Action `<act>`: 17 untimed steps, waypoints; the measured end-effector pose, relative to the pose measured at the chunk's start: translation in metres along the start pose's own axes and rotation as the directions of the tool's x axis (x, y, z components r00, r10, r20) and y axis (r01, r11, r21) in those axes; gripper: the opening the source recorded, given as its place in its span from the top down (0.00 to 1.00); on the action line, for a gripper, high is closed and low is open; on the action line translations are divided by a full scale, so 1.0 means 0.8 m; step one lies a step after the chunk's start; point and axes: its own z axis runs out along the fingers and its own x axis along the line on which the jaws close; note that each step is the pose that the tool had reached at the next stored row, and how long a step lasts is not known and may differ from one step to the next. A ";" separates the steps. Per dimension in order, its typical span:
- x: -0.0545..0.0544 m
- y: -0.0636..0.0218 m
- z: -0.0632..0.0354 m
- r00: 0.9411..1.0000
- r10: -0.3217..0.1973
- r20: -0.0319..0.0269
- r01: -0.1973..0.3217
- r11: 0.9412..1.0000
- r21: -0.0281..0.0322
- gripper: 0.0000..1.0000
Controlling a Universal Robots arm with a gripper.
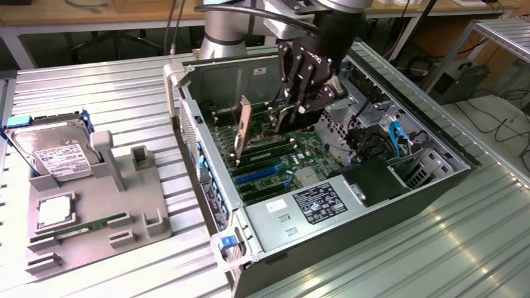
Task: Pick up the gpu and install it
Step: 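Insert the gpu into the slot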
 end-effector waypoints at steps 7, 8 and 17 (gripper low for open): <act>0.000 0.001 0.020 0.998 0.065 0.005 -0.065 0.998 0.001 0.74; 0.000 0.001 0.022 0.997 0.072 0.005 -0.072 0.997 0.001 0.74; 0.000 0.010 0.048 0.995 0.104 0.008 -0.104 0.995 0.001 0.74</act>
